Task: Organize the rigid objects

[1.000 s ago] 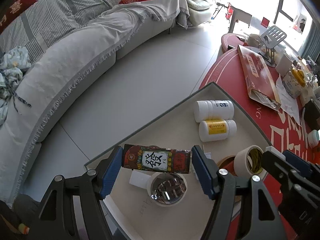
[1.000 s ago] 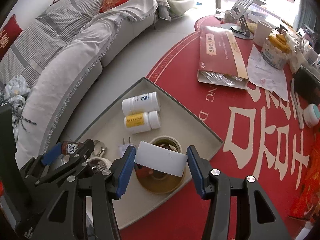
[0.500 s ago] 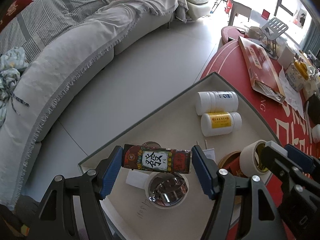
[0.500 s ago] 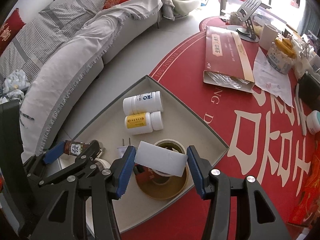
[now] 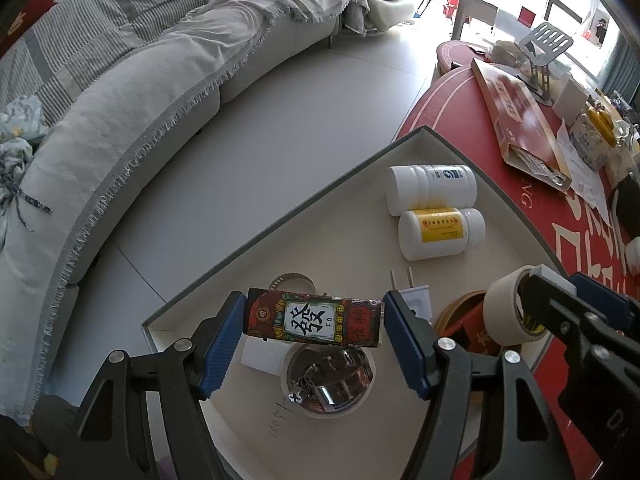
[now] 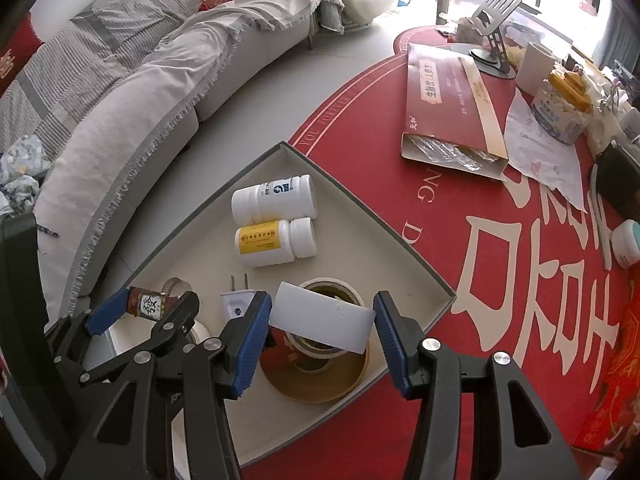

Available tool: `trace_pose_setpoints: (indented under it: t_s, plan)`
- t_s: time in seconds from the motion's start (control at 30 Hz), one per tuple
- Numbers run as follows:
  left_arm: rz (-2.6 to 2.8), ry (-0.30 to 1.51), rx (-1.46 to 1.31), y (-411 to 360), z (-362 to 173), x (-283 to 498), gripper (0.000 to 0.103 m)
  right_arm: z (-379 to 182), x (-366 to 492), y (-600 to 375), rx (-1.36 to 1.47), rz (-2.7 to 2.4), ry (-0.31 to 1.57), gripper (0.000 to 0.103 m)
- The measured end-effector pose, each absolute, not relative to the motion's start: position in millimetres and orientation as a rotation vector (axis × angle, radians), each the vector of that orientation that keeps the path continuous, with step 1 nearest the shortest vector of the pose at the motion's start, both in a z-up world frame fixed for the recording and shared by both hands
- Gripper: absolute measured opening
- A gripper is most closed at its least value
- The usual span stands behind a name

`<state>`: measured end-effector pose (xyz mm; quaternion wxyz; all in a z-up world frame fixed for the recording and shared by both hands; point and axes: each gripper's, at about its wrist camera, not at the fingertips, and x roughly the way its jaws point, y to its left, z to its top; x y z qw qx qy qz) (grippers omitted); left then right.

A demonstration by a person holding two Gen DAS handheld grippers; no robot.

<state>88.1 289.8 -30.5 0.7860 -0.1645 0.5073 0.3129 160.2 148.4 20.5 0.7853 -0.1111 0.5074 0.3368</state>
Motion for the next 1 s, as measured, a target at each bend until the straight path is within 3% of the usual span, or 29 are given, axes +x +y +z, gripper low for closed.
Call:
trace_pose_setpoints:
  t_s: [0.3, 0.43, 0.5, 0.53, 0.63, 0.9, 0.97, 1.0]
  plan:
    - [0.655, 1.101, -0.314, 283.1, -36.4, 92.5, 0.073, 13.9, 161.9, 155.0, -0.258, 0.729, 1.106, 0.054]
    - [0.607, 1.102, -0.324, 279.8, -40.0, 91.0, 0.082, 10.2, 164.5, 153.2, -0.253, 0.740, 1.127, 0.055]
    - [0.586, 1.115, -0.339, 278.5, -41.9, 90.5, 0.083, 10.7, 164.2, 150.1, -0.247, 0.746, 1.128, 0.072]
    - [0.577, 1.119, -0.341, 277.2, -42.7, 90.5, 0.087, 12.2, 163.5, 148.4, -0.243, 0.748, 1.116, 0.085]
    - [0.577, 1.113, -0.349, 275.4, -41.5, 86.9, 0.103, 18.0, 161.2, 144.0, -0.234, 0.761, 1.090, 0.085]
    - [0.585, 1.043, -0.346, 273.1, -18.2, 66.9, 0.103, 25.1, 154.9, 129.5, -0.184, 0.773, 1.124, 0.085]
    - [0.558, 1.006, -0.365, 271.8, -12.5, 59.7, 0.103, 28.9, 151.1, 123.6, -0.174, 0.771, 1.116, 0.103]
    - [0.538, 1.007, -0.388, 272.3, -11.6, 56.9, 0.103, 31.9, 148.6, 120.1, -0.166, 0.770, 1.103, 0.103]
